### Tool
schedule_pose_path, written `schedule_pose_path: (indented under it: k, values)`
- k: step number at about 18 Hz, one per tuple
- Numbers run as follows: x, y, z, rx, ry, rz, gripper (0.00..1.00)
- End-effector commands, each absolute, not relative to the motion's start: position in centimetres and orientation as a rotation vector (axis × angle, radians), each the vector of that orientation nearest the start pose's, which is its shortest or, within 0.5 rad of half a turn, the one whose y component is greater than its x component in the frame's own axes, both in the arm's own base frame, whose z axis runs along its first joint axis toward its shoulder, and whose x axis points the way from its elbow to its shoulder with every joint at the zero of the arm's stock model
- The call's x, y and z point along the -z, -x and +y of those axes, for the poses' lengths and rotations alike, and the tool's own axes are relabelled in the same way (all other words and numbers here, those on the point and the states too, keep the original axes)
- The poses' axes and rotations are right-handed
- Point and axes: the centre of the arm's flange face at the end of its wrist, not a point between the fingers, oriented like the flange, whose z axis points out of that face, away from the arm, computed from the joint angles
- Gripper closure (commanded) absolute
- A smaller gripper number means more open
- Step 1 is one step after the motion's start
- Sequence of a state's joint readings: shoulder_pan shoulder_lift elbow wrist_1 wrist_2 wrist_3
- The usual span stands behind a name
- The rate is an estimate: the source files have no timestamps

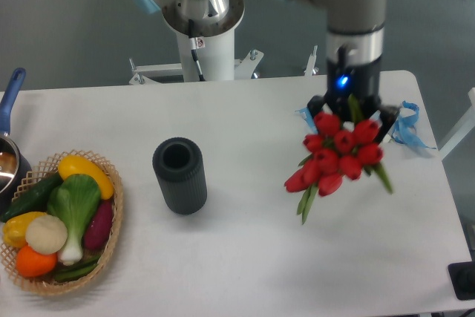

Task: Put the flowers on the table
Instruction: 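Lower the held tulips onto the table beside the black cylinder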

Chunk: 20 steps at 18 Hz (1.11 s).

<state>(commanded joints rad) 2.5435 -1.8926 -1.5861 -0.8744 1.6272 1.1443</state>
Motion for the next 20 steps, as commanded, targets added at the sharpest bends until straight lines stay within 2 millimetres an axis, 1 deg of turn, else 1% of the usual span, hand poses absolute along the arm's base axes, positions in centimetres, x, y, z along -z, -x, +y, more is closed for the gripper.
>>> schedule_pose_path:
  k: [2,3,4,5,8,10,12,14,16,17,18,19,20]
  values:
    - [-34.1,45.3,47.9,-0.460,3.004,0.276,0.58]
    - [-32.6,45.8,48.5,-0.439,3.018,0.280,0.58]
    - [-31.5,46.3,49.0,-0.425,3.032,0.286,0.58]
    - [-30.3,46.4,49.8,-0.423,3.054,0.304,0.58]
    - [-26.4,47.1,51.3,-0.465,3.163,0.346,0.58]
    - [-24.9,47.3,52.1,-0.457,3.186,0.391,0.58]
    - [-22.9,47.5,52.3,-0.427,3.206,0.408,0.58]
    - [-21.9,47.5,52.4,-0.409,3.213,0.414,0.58]
    - [-20.0,47.4,52.2,-0.373,3.239,0.423,0.58]
    - [-19.7,47.3,52.2,-0.371,3.245,0.425,0.57]
    - [-19.7,47.1,52.4,-0.371,3.245,0.432,0.54]
    - [-19.8,46.8,52.6,-0.371,3.244,0.440,0.47]
    - [-20.2,46.9,52.7,-0.380,3.238,0.440,0.25]
